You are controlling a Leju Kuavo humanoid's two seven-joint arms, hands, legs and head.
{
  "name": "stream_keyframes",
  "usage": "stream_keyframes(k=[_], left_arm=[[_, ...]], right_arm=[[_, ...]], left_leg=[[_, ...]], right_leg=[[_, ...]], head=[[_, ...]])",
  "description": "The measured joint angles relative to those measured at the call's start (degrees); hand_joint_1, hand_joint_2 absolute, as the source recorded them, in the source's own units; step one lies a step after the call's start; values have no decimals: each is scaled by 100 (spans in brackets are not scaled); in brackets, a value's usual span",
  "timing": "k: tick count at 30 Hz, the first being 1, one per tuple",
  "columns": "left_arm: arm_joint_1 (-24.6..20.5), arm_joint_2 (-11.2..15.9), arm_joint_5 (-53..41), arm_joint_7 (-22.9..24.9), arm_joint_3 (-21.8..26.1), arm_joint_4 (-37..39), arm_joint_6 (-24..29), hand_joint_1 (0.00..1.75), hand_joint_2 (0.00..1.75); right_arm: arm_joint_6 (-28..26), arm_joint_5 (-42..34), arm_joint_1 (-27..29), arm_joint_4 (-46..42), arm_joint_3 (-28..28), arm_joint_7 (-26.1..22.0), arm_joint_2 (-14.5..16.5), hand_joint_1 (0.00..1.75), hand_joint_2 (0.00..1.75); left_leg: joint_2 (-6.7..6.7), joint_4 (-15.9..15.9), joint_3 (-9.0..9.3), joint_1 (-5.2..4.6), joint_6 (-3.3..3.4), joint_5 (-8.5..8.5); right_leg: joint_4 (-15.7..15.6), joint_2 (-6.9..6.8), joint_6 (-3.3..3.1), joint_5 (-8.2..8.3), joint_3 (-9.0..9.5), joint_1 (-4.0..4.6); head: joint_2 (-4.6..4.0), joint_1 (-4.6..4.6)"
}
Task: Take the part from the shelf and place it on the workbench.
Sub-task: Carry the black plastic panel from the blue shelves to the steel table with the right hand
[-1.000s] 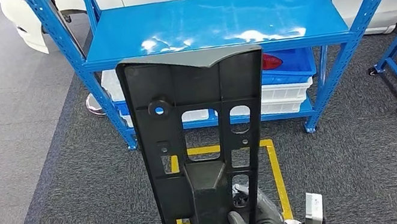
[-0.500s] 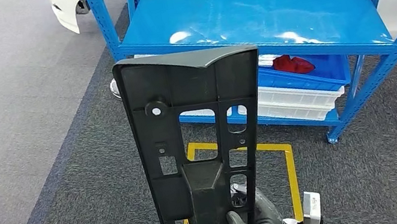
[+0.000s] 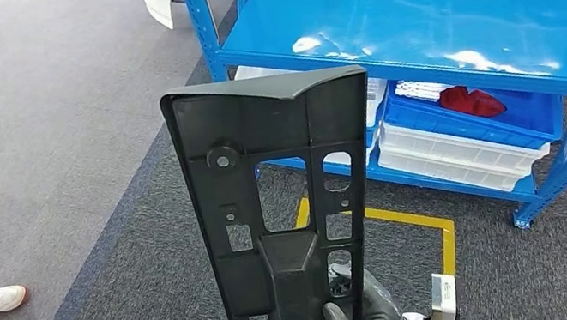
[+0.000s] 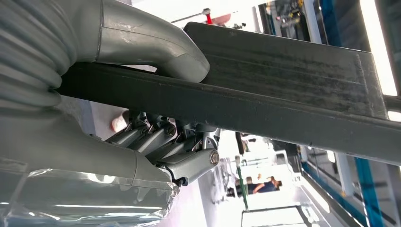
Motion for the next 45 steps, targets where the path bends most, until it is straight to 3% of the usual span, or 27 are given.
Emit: stream_keyframes(k=[2, 4, 6, 7, 9, 11, 13, 15, 16, 17, 18, 20, 22, 24, 26, 28, 29, 31, 33, 35, 37, 38, 40, 41, 43, 44, 45], left_arm=[[37, 0, -14, 12, 0, 0, 14, 0, 175], [64, 3, -26, 23, 2, 0, 18, 0, 175], [84, 4, -30, 21, 4, 0, 17, 0, 175], [91, 1, -30, 16, 6, 0, 16, 0, 175], [86, -7, -31, 7, 9, 0, 14, 0, 175], [76, -15, -33, 5, 14, 0, 15, 0, 175], [75, -23, -33, 3, 22, 0, 14, 0, 175], [72, -31, -33, 3, 31, 0, 12, 0, 175], [69, -36, -34, 5, 32, 0, 11, 0, 175], [64, -47, -38, 11, 33, 0, 10, 0, 175], [55, -55, -40, 22, 35, 0, 9, 0, 175], [38, -67, -46, 42, 43, 0, 5, 0, 175], [33, -64, -48, 50, 55, 0, 3, 0, 175], [28, -60, -49, 59, 69, 0, 3, 0, 175], [4, -46, -48, 59, 85, 0, -5, 0, 175], [-31, -36, -46, 50, 96, 0, -16, 0, 175], [-36, -34, -46, 51, 99, 0, -16, 0, 175], [-11, -33, -49, 33, 101, 0, 3, 0, 175], [32, -33, -50, -104, 101, 0, 49, 0, 175], [52, -33, -50, -303, 101, 0, 92, 0, 175], [61, -33, -56, -396, 101, 0, 115, 0, 175], [70, -35, -65, -408, 101, 0, 121, 0, 175], [79, -38, -97, -411, 98, 0, 125, 0, 175], [75, -39, -115, -411, 96, 0, 121, 0, 175], [61, -39, -145, -411, 91, 0, 112, 0, 175], [61, -39, -154, -411, 90, 0, 108, 0, 175], [62, -39, -160, -411, 89, 0, 108, 0, 175]], right_arm=[[0, 1, -1, 5, -2, -4, 2, 141, 175], [0, 2, -2, 7, -3, -7, 3, 141, 175], [3, 5, -11, 8, -3, -6, 3, 141, 175], [5, 9, -24, 8, -3, -5, 4, 141, 175], [11, 13, -46, 7, -3, -3, 5, 141, 175], [16, 18, -40, 14, -5, 4, 4, 141, 175], [17, 22, -27, 28, -7, 9, 3, 141, 175], [19, 23, -24, 34, -8, 10, 3, 141, 175], [21, 24, -25, 35, -8, 10, 3, 141, 175], [23, 26, -26, 36, -8, 10, 3, 141, 175], [28, 28, -23, 36, -10, 9, 4, 141, 175], [42, 37, -17, 36, -15, 7, 4, 141, 175], [56, 41, -18, 33, -18, 4, 8, 141, 175], [67, 40, -22, 32, -20, 2, 19, 141, 175], [75, 40, -18, 34, -25, 1, 29, 141, 175], [78, 40, -15, 43, -29, 2, 31, 141, 175], [78, 41, -16, 48, -29, 3, 31, 141, 175], [80, 62, -20, 50, -29, -16, 32, 141, 175], [88, 175, -41, 38, -29, -104, 34, 141, 175], [102, 300, -87, -11, -29, -170, 36, 141, 175], [108, 334, -138, -84, -29, -129, 40, 141, 175], [109, 334, -159, -116, -30, -98, 44, 141, 175], [109, 331, -179, -185, -33, -64, 55, 141, 175], [109, 333, -176, -211, -38, -59, 57, 141, 175], [109, 339, -160, -239, -53, -56, 60, 141, 175], [109, 341, -156, -242, -61, -56, 60, 141, 175], [109, 342, -153, -248, -66, -56, 60, 141, 175]], left_leg=[[239, -766, 367, -20, 29, 309], [398, -1147, 494, -54, 110, 368], [312, -1196, 460, -62, 204, 369], [246, -1211, 449, -52, 239, 393], [122, -1242, 440, -26, 311, 443], [5, -1242, 411, -21, 351, 472], [-133, -1233, 395, -28, 363, 485], [-285, -1221, 409, -30, 357, 486], [-356, -1216, 421, -29, 351, 483], [-422, -1209, 414, -25, 337, 482], [-488, -1195, 394, -20, 314, 482], [-615, -1182, 321, 13, 237, 500], [-698, -1186, 282, 32, 156, 512], [-476, -982, 198, 7, 96, 371], [-172, -346, -59, -12, 47, 8], [-102, 286, -278, -12, 13, -264], [-90, 355, -259, -12, 7, -250], [4, -170, 79, -11, 20, 70], [269, -943, 471, -45, 72, 335], [423, -1259, 575, -92, 159, 363], [331, -1290, 536, -96, 243, 384], [273, -1306, 528, -82, 278, 405], [164, -1338, 522, -50, 348, 453], [111, -1340, 512, -40, 371, 471], [-9, -1331, 486, -38, 392, 488], [-74, -1322, 481, -38, 394, 491], [-147, -1310, 480, -37, 391, 491]], right_leg=[[20, -96, 35, -23, 18, 19], [46, -200, 84, -26, -9, 57], [52, -321, 131, -18, -34, 79], [74, -300, 158, -46, -39, 69], [387, -52, 214, -267, -167, 42], [1151, 241, 248, -637, -528, 20], [1714, 318, 252, -765, -818, 16], [1408, 360, 223, -445, -696, 14], [1022, 436, 200, -209, -523, 13], [639, 611, 171, -37, -351, 3], [330, 772, 152, 65, -229, -5], [94, 954, 132, 78, -156, -2], [36, 811, 112, 89, -136, -5], [-32, 638, 63, 103, -85, -28], [-55, 445, 20, 95, -55, -19], [-52, 252, 1, 80, -46, -1], [-50, 169, 0, 73, -41, 5], [-43, 39, 11, 58, -21, 11], [-37, -63, 39, 48, -6, 26], [-29, -162, 82, 57, -26, 56], [-22, -269, 124, 63, -41, 74], [10, -228, 151, 31, -49, 67], [336, 41, 203, -194, -184, 46], [679, 206, 221, -381, -340, 32], [1454, 325, 232, -695, -715, 25], [1680, 333, 235, -724, -832, 23], [1681, 336, 233, -635, -845, 18]], head=[[0, 0], [0, 0], [0, 0], [0, 1], [0, 1], [0, 1], [0, 1], [0, 2], [0, 2], [0, 2], [0, 2], [0, 1], [0, 0], [0, -3], [0, -5], [0, -4], [0, -4], [0, -5], [0, -6], [0, -5], [0, -5], [0, -4], [0, -4], [0, -4], [0, -4], [0, -4], [0, -4]])
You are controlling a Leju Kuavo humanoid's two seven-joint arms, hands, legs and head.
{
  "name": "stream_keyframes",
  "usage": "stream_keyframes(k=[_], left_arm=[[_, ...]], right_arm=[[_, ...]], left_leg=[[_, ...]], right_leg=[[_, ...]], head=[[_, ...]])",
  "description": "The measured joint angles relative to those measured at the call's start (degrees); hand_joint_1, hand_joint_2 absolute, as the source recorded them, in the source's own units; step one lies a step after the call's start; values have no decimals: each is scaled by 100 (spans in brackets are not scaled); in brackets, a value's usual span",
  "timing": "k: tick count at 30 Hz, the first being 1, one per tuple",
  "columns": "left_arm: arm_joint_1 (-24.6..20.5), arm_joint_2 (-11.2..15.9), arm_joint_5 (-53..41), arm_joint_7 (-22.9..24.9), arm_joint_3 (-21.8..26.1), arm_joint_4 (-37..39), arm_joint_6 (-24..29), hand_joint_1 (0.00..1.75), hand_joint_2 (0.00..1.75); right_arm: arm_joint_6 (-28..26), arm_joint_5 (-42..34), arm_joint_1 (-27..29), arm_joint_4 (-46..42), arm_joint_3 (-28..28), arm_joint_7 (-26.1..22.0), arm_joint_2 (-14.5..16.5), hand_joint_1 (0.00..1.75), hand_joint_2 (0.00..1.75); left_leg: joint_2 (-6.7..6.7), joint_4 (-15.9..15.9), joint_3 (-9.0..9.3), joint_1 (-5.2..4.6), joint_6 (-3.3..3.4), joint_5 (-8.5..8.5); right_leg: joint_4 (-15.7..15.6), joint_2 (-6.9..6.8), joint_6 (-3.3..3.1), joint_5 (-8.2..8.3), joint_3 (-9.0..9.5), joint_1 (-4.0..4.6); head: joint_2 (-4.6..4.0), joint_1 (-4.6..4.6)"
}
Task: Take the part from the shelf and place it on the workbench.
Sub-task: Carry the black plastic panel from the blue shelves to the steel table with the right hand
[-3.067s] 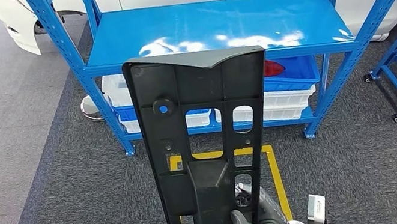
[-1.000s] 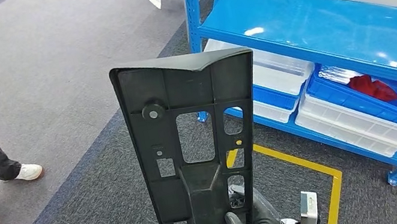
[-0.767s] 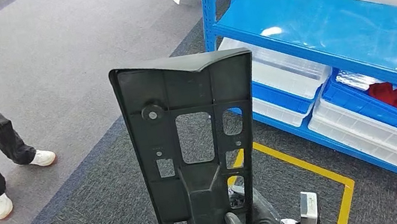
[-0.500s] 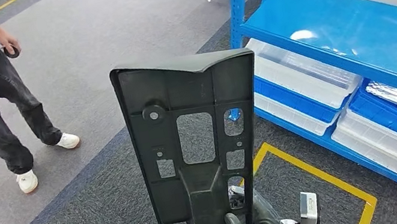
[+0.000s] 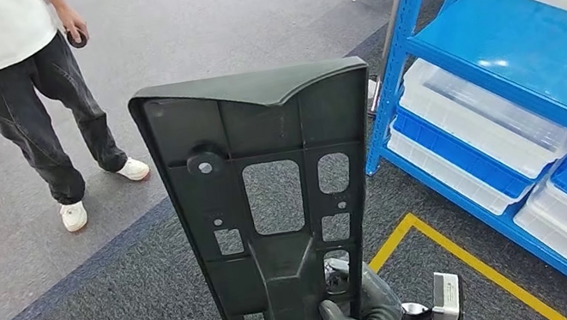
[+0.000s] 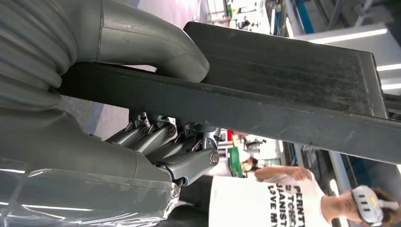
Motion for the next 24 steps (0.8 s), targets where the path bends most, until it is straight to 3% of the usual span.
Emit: stream_keyframes(k=[2, 3, 5, 6, 8, 10, 12, 13, 14, 15, 16, 17, 19, 21, 23, 24], left_arm=[[-6, -2, -3, 0, -2, 0, 0, 0, 175], [-14, -4, -3, 0, -3, 0, -1, 0, 175], [-34, -9, -3, -1, -5, 0, -2, 0, 175], [-38, -10, -3, -1, -5, 0, -3, 0, 175], [-34, -10, -3, -2, -4, 0, -2, 0, 175], [-35, -9, -7, 30, -4, 0, -4, 0, 175], [-63, -3, -15, 181, -2, -1, -36, 0, 175], [-87, 1, -22, 279, 1, -1, -57, 0, 175], [-110, 6, -33, 353, 3, -2, -76, 0, 175], [-126, 10, -47, 399, 4, -2, -89, 0, 175], [-124, 10, -63, 424, 5, -2, -92, 0, 175], [-106, 12, -84, 445, 4, -2, -96, 0, 175], [-61, 21, -125, 460, 2, -2, -95, 0, 175], [-33, 35, -145, 330, -4, -2, -60, 0, 175], [-27, 43, -150, 138, -11, -2, -24, 0, 175], [-27, 42, -156, 74, -14, -2, -15, 0, 175]], right_arm=[[0, 2, 2, -28, -7, 0, 0, 141, 175], [0, 2, 2, -45, -9, 1, 0, 141, 175], [0, 4, 7, -79, -14, 1, 1, 141, 175], [-1, 6, 10, -89, -17, 3, 3, 141, 175], [-2, 8, 9, -108, -21, 4, 10, 141, 175], [-3, -12, 8, -126, -23, 24, 23, 141, 175], [-22, -110, 41, -130, -33, 121, 38, 141, 175], [-37, -167, 78, -122, -41, 165, 43, 141, 175], [-57, -201, 127, -109, -49, 171, 45, 141, 175], [-78, -208, 179, -93, -56, 137, 46, 141, 175], [-97, -202, 228, -81, -59, 86, 46, 141, 175], [-118, -194, 266, -74, -60, 39, 46, 141, 175], [-147, -170, 314, -72, -60, -33, 45, 141, 175], [-174, -79, 342, -94, -60, -118, 44, 141, 175], [-202, -12, 344, -186, -60, -111, 44, 141, 175], [-209, -17, 335, -247, -60, -68, 44, 141, 175]], left_leg=[[-154, 36, 7, 7, -24, -15], [-227, 61, 0, 5, -48, -30], [-349, 114, -53, 8, -110, -51], [-401, 126, -92, 13, -148, -51], [-457, 139, -140, 38, -221, -55], [-267, 360, -238, 37, -283, -196], [-5, 1002, -534, 32, -331, -535], [45, 1379, -711, 35, -349, -701], [70, 1647, -827, 36, -360, -787], [91, 1721, -844, 35, -361, -766], [121, 1573, -750, 35, -353, -639], [192, 1222, -557, 32, -332, -430], [487, 469, -179, -16, -260, -141], [665, 151, -61, -76, -180, -102], [544, 103, -84, -76, -113, -80], [466, 74, -83, -60, -82, -54]], right_leg=[[-611, 76, -13, 425, 265, -21], [-1006, 197, -23, 600, 442, -33], [-1513, 398, -35, 737, 647, -49], [-1569, 433, -45, 708, 659, -46], [-1606, 334, -94, 709, 661, -46], [-1644, 203, -164, 712, 695, -51], [-1659, 44, -213, 694, 722, -33], [-1658, -48, -228, 682, 729, -20], [-1657, -139, -236, 670, 738, -9], [-1655, -222, -239, 658, 747, -1], [-1654, -290, -237, 646, 761, 5], [-1654, -349, -233, 632, 782, 11], [-1648, -437, -209, 609, 812, 32], [-1639, -530, -169, 606, 803, 56], [-1639, -651, -121, 597, 800, 68], [-1609, -624, -94, 560, 802, 62]], head=[[0, 0], [0, 0], [0, 0], [0, 0], [0, 0], [0, -1], [0, -2], [0, -2], [0, -1], [0, -1], [0, -2], [0, -2], [0, -2], [0, -1], [0, -1], [0, -1]])
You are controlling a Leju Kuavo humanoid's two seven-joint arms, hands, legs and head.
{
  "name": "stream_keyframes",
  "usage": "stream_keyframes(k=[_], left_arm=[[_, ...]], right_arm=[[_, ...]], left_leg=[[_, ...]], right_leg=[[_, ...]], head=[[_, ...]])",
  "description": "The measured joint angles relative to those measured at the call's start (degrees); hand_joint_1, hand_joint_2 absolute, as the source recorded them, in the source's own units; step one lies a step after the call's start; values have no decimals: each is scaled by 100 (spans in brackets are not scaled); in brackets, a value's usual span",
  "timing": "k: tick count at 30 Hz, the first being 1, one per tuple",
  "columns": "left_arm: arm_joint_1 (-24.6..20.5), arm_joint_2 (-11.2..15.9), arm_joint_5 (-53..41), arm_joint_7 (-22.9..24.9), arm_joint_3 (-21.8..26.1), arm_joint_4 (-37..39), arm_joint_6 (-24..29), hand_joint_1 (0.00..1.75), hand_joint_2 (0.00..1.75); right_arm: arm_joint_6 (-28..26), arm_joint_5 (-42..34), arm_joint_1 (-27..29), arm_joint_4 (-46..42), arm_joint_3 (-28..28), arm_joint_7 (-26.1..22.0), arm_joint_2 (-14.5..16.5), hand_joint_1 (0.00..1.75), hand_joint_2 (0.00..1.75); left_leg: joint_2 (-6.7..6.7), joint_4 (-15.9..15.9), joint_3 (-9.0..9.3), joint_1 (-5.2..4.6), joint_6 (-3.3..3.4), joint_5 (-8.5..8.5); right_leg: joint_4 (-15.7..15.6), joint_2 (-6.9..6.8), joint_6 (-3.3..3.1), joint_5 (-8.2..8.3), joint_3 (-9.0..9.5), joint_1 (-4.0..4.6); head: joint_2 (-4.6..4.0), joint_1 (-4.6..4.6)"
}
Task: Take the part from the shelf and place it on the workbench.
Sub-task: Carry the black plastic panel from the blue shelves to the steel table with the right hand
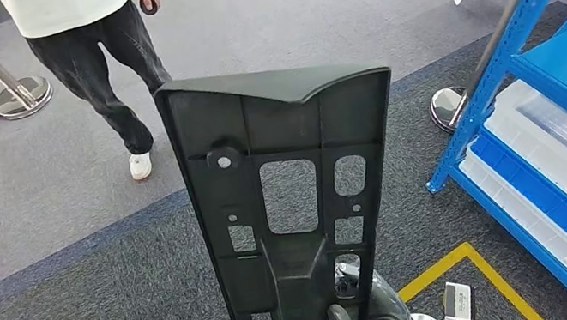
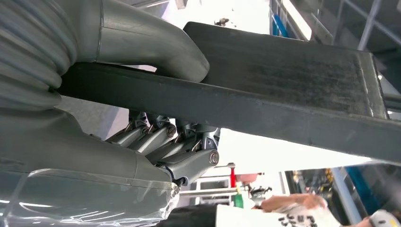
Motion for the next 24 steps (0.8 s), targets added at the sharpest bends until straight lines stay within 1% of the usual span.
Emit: stream_keyframes(k=[1, 2, 3, 4, 5, 6, 7, 8, 9, 10, 11, 12, 13, 14, 15, 16, 17, 18, 19, 20, 21, 22, 23, 24], left_arm=[[-10, -2, -9, -32, -3, 0, 3, 0, 175], [-27, -3, -18, -50, -6, 0, 4, 0, 175], [-44, -5, -26, -64, -12, 0, 6, 0, 175], [-63, -4, -32, -72, -19, 0, 8, 0, 175], [-75, -3, -36, -78, -27, 0, 8, 0, 175], [-80, 0, -40, -82, -34, 0, 9, 0, 175], [-80, 4, -45, -83, -39, 0, 9, 0, 175], [-81, 10, -58, -84, -45, -1, 8, 0, 175], [-85, 16, -72, -86, -56, -1, 5, 0, 175], [-93, 21, -88, -87, -72, -2, -2, 0, 175], [-107, 30, -106, -86, -91, -5, -12, 0, 175], [-119, 38, -121, -83, -108, -8, -25, 0, 175], [-129, 48, -133, -80, -121, -11, -36, 0, 175], [-134, 61, -143, -77, -129, -14, -43, 0, 175], [-134, 74, -148, -75, -133, -15, -47, 0, 175], [-135, 85, -147, -74, -134, -17, -44, 0, 175], [-139, 95, -147, -75, -135, -18, -41, 0, 175], [-145, 102, -147, -78, -135, -20, -37, 0, 175], [-155, 107, -146, -88, -136, -21, -34, 0, 175], [-165, 111, -144, -100, -136, -21, -33, 0, 175], [-176, 114, -144, -109, -136, -22, -33, 0, 175], [-183, 118, -144, -116, -136, -22, -33, 0, 175], [-182, 122, -145, -116, -137, -22, -33, 0, 175], [-172, 129, -147, -113, -137, -22, -34, 0, 175]], right_arm=[[2, -21, -7, -61, 0, 38, 0, 141, 175], [8, -42, -9, -107, 0, 58, -1, 141, 175], [13, -56, -3, -133, 0, 63, -3, 141, 175], [16, -65, 8, -150, 0, 58, -5, 141, 175], [15, -69, 19, -155, 0, 46, -10, 141, 175], [12, -70, 27, -156, 0, 24, -15, 141, 175], [4, -70, 30, -156, 0, -5, -19, 141, 175], [-10, -69, 30, -156, 0, -40, -22, 141, 175], [-33, -66, 31, -156, 0, -76, -24, 141, 175], [-61, -61, 33, -156, 0, -106, -26, 141, 175], [-89, -55, 42, -160, 0, -136, -27, 141, 175], [-108, -52, 53, -164, 0, -158, -30, 141, 175], [-120, -51, 63, -168, 0, -173, -32, 141, 175], [-123, -52, 70, -176, 0, -184, -34, 141, 175], [-119, -57, 70, -184, 0, -189, -35, 141, 175], [-114, -63, 69, -194, 0, -191, -35, 141, 175], [-109, -71, 69, -203, 0, -194, -35, 141, 175], [-104, -79, 70, -209, 0, -198, -35, 141, 175], [-103, -83, 73, -209, 0, -202, -35, 141, 175], [-102, -84, 74, -209, 0, -206, -35, 141, 175], [-102, -82, 75, -207, 0, -208, -35, 141, 175], [-103, -79, 75, -206, 0, -209, -35, 141, 175], [-103, -76, 74, -206, 0, -209, -35, 141, 175], [-104, -68, 73, -207, 0, -210, -35, 141, 175]], left_leg=[[-70, -28, 8, 20, 34, 28], [-137, -53, 19, 40, 66, 56], [-202, -57, 12, 43, 86, 70], [-272, -54, 2, 46, 102, 79], [-346, -50, -4, 46, 108, 84], [-425, -44, -4, 47, 108, 86], [-502, -36, 2, 49, 103, 84], [-580, -22, 11, 54, 92, 78], [-657, 1, 12, 61, 72, 65], [-725, 37, 1, 59, 44, 46], [-792, 71, -29, 64, 9, 34], [-848, 96, -66, 71, -29, 26], [-901, 105, -100, 79, -69, 29], [-959, 102, -130, 96, -110, 35], [-952, 118, -143, 107, -140, 23], [-865, 198, -180, 109, -168, -31], [-731, 394, -267, 107, -190, -148], [-568, 698, -405, 109, -206, -313], [-445, 1097, -604, 109, -226, -508], [-389, 1483, -796, 116, -243, -667], [-363, 1743, -926, 123, -254, -740], [-345, 1792, -946, 128, -260, -694], [-323, 1592, -838, 131, -257, -539], [-258, 1203, -631, 130, -244, -319]], right_leg=[[117, 110, 24, -91, -37, -10], [344, 267, 47, -234, -129, -21], [704, 447, 62, -418, -291, -39], [1118, 555, 74, -596, -495, -48], [1464, 604, 87, -706, -675, -56], [1650, 624, 98, -711, -783, -67], [1593, 633, 107, -594, -774, -81], [1313, 659, 113, -383, -658, -100], [900, 745, 117, -147, -481, -125], [520, 878, 119, 16, -317, -144], [242, 990, 119, 110, -206, -156], [102, 1073, 112, 128, -159, -155], [76, 1082, 94, 105, -157, -145], [59, 1026, 66, 109, -158, -140], [35, 965, 30, 117, -145, -140], [5, 897, -11, 124, -124, -143], [-24, 821, -46, 129, -102, -143], [-40, 746, -73, 125, -85, -135], [-46, 667, -92, 117, -78, -122], [-45, 585, -100, 110, -76, -110], [-44, 505, -103, 101, -73, -102], [-43, 425, -101, 92, -65, -96], [-43, 356, -96, 81, -50, -93], [-43, 294, -86, 67, -26, -90]], head=[[0, 0], [0, 1], [0, 1], [0, 1], [0, 1], [0, 1], [0, 1], [0, 1], [0, 1], [0, 1], [0, 1], [0, 1], [0, 1], [0, 1], [0, 1], [0, 0], [0, -1], [0, -1], [0, -1], [0, -1], [0, 0], [0, 0], [0, 0], [0, 0]])
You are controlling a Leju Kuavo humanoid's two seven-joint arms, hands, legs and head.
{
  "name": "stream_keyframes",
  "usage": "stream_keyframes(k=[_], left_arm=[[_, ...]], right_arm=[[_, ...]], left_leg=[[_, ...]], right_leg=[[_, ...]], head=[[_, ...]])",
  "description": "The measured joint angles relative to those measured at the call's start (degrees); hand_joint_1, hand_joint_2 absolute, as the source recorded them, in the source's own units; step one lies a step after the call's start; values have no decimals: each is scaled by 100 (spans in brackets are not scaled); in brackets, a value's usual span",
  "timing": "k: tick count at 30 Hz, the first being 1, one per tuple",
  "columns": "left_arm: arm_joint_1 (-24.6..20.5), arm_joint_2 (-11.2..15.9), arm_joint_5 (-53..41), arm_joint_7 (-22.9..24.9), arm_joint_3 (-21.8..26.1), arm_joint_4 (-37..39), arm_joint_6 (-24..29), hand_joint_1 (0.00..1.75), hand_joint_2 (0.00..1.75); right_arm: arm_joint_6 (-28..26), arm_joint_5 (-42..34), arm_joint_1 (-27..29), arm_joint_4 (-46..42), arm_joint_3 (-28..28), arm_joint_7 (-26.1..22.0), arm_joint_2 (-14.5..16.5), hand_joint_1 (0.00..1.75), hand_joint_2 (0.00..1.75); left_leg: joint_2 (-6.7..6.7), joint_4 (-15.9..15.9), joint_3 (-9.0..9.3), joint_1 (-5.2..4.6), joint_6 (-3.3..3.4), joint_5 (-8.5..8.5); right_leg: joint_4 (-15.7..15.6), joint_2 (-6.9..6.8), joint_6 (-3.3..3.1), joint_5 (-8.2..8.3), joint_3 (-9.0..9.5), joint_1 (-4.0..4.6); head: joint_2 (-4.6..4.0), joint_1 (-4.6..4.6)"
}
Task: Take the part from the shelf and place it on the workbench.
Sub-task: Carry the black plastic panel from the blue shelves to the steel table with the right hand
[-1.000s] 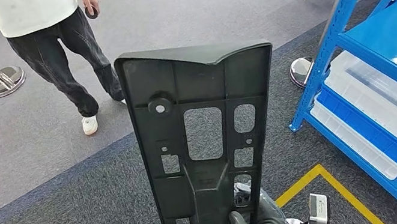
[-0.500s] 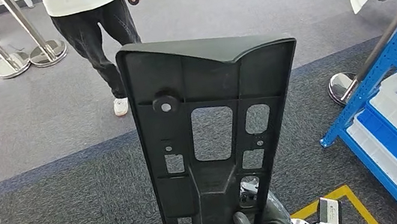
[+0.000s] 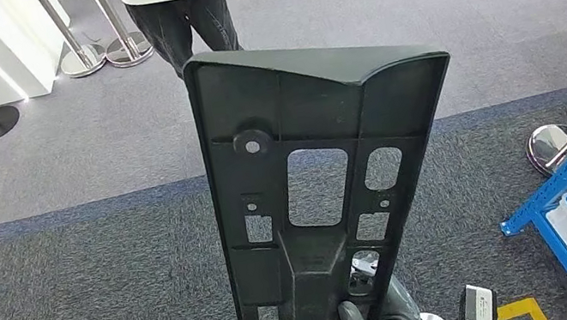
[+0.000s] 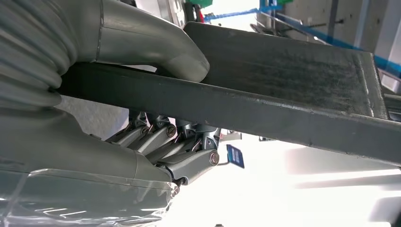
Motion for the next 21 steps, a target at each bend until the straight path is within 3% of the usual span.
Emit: stream_keyframes(k=[1, 3, 4, 6, 8, 10, 12, 13, 14, 15, 17, 19, 21], left_arm=[[11, 7, -2, 6, -1, 0, -2, 0, 175], [22, 15, -7, 23, -2, 0, -8, 0, 175], [27, 17, -10, 34, -2, 0, -10, 0, 175], [59, 28, -15, 61, -2, -1, -13, 0, 175], [76, 38, -26, 187, -1, -2, -44, 0, 175], [55, 38, -48, 399, -1, -2, -78, 0, 175], [44, 37, -59, 503, 1, -2, -45, 0, 175], [44, 38, -60, 509, 2, -2, -20, 0, 175], [39, 38, -60, 523, 3, -2, -4, 0, 175], [30, 39, -61, 555, 4, -2, 2, 0, 175], [-2, 40, -62, 671, 7, -2, 3, 0, 175], [-41, 50, -57, 834, 18, -5, 2, 0, 175], [-63, 67, -46, 970, 40, -9, 1, 0, 175]], right_arm=[[-5, 16, 0, -4, 0, 1, 1, 141, 175], [-22, 63, 4, -27, 0, 7, 2, 141, 175], [-31, 84, 7, -43, 0, 12, 2, 141, 175], [-44, 98, 12, -69, 0, 29, 2, 141, 175], [-75, 49, 19, -89, 0, 116, 4, 141, 175], [-102, -8, 50, -93, 0, 207, 5, 141, 175], [-90, 24, 86, -72, 0, 125, 3, 141, 175], [-76, 57, 89, -63, -1, 57, 3, 141, 175], [-63, 76, 85, -58, -1, 9, 2, 141, 175], [-54, 83, 78, -58, -2, -6, 2, 141, 175], [-19, 83, 68, -57, -2, 6, 2, 141, 175], [36, 76, 59, -55, -2, 20, 2, 141, 175], [94, 65, 34, -54, -4, 28, 5, 141, 175]], left_leg=[[128, -441, 231, -17, 18, 178], [324, -1014, 505, -70, 96, 339], [345, -1092, 523, -97, 135, 327], [226, -1127, 509, -95, 214, 353], [104, -1170, 523, -69, 285, 395], [-28, -1189, 527, -63, 330, 419], [-173, -1185, 524, -72, 344, 421], [-251, -1181, 531, -75, 343, 420], [-330, -1178, 544, -76, 339, 418], [-413, -1172, 562, -74, 330, 411], [-558, -1137, 569, -75, 291, 386], [-678, -1120, 528, -68, 232, 371], [-785, -1146, 501, -56, 167, 379]], right_leg=[[1, -53, 16, -16, 25, 9], [8, -148, 66, -42, 53, 35], [7, -203, 93, -48, 59, 46], [4, -280, 154, -65, 73, 43], [197, -75, 209, -216, 8, 19], [868, 231, 236, -578, -304, 1], [1604, 322, 241, -835, -684, 2], [1721, 331, 238, -801, -764, 3], [1610, 338, 229, -657, -730, 1], [1287, 369, 217, -430, -595, -2], [481, 604, 188, -52, -247, -25], [89, 791, 160, 39, -80, -28], [55, 721, 114, 26, -53, -20]], head=[[0, 0], [0, 0], [0, 1], [0, 0], [0, 0], [0, 1], [0, 1], [0, 1], [0, 1], [0, 1], [0, 1], [0, 1], [0, 1]])
